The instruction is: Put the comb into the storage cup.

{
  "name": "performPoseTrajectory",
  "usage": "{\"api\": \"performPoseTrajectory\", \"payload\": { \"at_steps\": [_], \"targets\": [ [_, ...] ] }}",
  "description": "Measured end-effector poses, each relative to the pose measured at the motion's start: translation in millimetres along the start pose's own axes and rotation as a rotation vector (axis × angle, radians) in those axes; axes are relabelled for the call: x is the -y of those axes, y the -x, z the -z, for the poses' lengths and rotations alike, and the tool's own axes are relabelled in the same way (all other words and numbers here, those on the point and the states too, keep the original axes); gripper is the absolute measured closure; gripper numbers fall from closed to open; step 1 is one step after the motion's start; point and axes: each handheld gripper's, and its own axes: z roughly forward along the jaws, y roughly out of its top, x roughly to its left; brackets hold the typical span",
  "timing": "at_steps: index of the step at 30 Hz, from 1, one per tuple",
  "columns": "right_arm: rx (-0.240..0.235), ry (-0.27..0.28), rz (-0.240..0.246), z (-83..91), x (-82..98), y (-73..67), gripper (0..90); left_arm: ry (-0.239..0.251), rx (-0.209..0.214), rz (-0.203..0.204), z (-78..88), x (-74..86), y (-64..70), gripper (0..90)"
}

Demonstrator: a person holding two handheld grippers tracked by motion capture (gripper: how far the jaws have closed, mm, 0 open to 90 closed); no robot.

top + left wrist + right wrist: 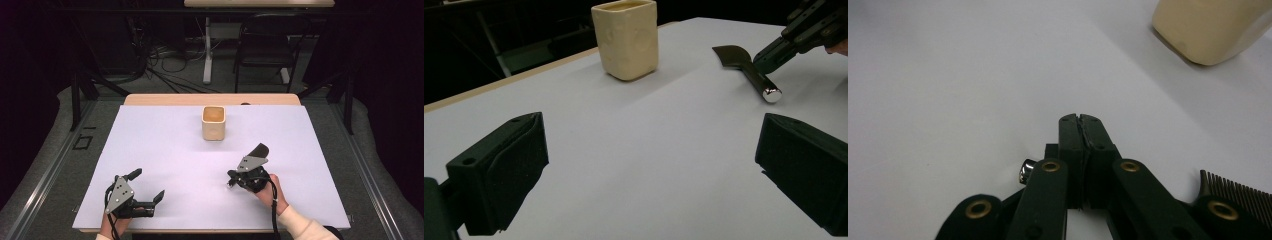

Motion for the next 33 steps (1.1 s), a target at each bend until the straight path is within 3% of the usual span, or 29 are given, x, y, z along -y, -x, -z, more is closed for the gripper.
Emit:
{"api": "performPoseTrajectory", "payload": {
  "at_steps": [9,21,33],
  "targets": [
    [-0.017,-0.055,0.026,-7.1,-3.1,-1.7,90.0,-0.006,0.002,-0.002,0.0,0.5,0.5,0.5],
    [-0.063,-0.116,-0.008,-7.6,0.9,-0.5,90.0,-0.008,-0.002,-0.002,1.1,0.5,-0.2,0.6],
    [-0.052,-0.151,-0.034,-1.0,5.3,1.3,90.0,-0.015,-0.007,-0.003,1.5,0.8,-0.3,0.3]
  ]
}}
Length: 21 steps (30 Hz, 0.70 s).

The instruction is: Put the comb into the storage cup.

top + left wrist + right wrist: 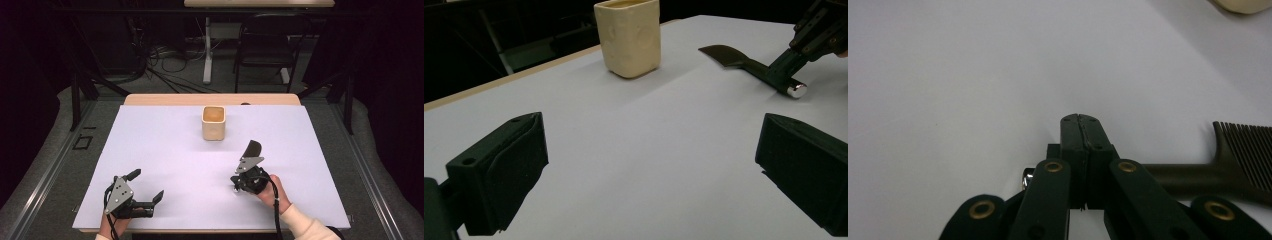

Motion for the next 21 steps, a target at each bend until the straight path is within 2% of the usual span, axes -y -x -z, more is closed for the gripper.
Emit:
{"api": "performPoseTrajectory", "payload": {
  "at_steps": [5,6,21],
  "targets": [
    [0.000,-0.009,-0.007,1.7,3.8,0.8,90.0,0.000,-0.003,0.004,0.1,0.2,-0.4,0.3],
    [0.003,-0.011,0.007,1.7,4.5,2.0,90.0,-0.001,-0.003,0.004,0.1,0.2,-0.4,0.3],
    [0.003,-0.034,-0.023,8.9,12.6,4.2,90.0,0.001,-0.005,0.004,0.3,0.0,-0.6,0.2]
  ]
}}
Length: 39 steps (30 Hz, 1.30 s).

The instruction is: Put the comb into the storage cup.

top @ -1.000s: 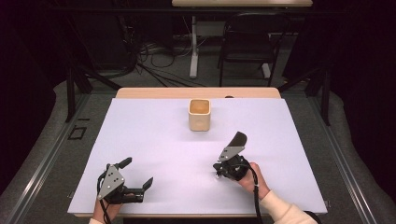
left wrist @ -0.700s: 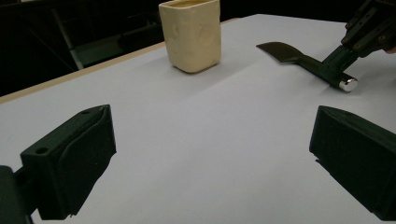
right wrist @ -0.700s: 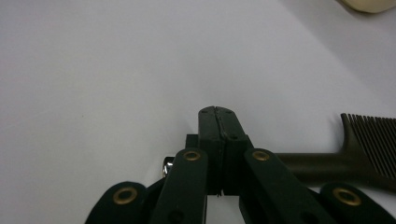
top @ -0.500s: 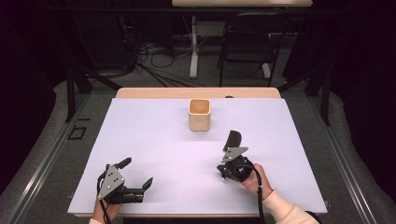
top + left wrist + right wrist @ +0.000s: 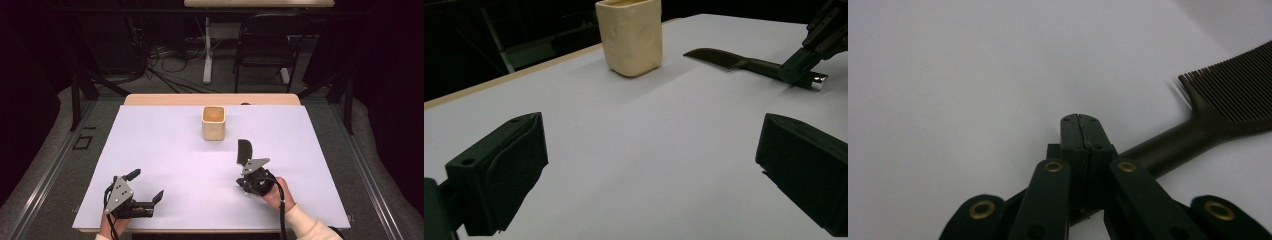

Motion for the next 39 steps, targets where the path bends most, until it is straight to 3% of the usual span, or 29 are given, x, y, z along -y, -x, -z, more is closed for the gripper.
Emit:
{"api": "performPoseTrajectory", "payload": {
  "at_steps": [24,39],
  "targets": [
    [0.021,-0.047,-0.054,12.8,11.4,21.4,90.0,0.000,-0.003,0.003,0.6,0.0,-0.5,0.2],
    [0.035,-0.055,-0.069,13.9,14.4,27.2,90.0,-0.001,0.000,0.001,0.4,0.1,-0.3,0.2]
  ]
}}
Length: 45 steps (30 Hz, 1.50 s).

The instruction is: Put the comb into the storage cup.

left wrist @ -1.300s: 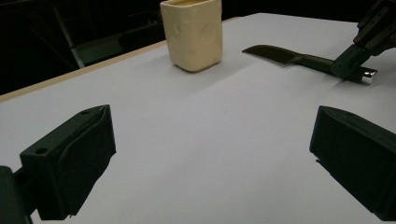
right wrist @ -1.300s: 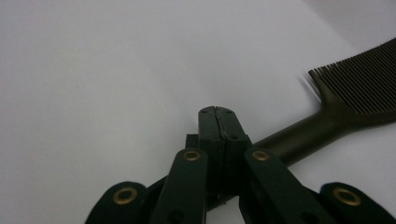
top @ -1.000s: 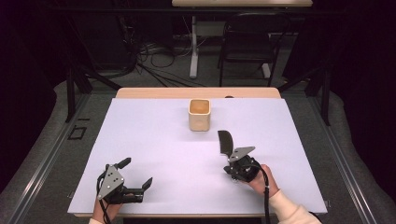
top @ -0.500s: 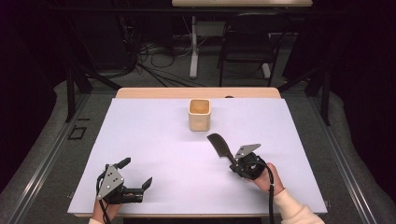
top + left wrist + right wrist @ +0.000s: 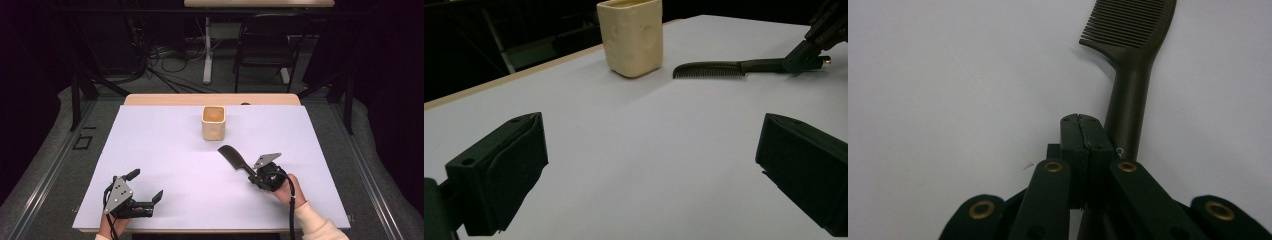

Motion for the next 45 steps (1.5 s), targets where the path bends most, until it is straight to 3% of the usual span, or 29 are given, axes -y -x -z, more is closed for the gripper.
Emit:
{"api": "performPoseTrajectory", "payload": {
  "at_steps": [12,31,39,45],
  "targets": [
    [0.005,-0.005,-0.002,0.6,0.8,4.1,90.0,0.000,-0.001,0.002,-0.1,0.1,0.1,0.1],
    [0.055,-0.019,0.025,-0.6,-1.1,7.7,89.6,0.000,0.003,-0.001,0.0,-0.1,0.2,0.2],
    [0.051,-0.016,0.026,0.3,-1.9,7.1,88.6,0.000,0.003,-0.002,0.0,-0.2,0.3,0.2],
    [0.012,-0.015,0.044,7.5,-3.3,6.3,82.2,0.002,0.003,-0.001,0.1,-0.2,0.3,0.2]
  ]
}}
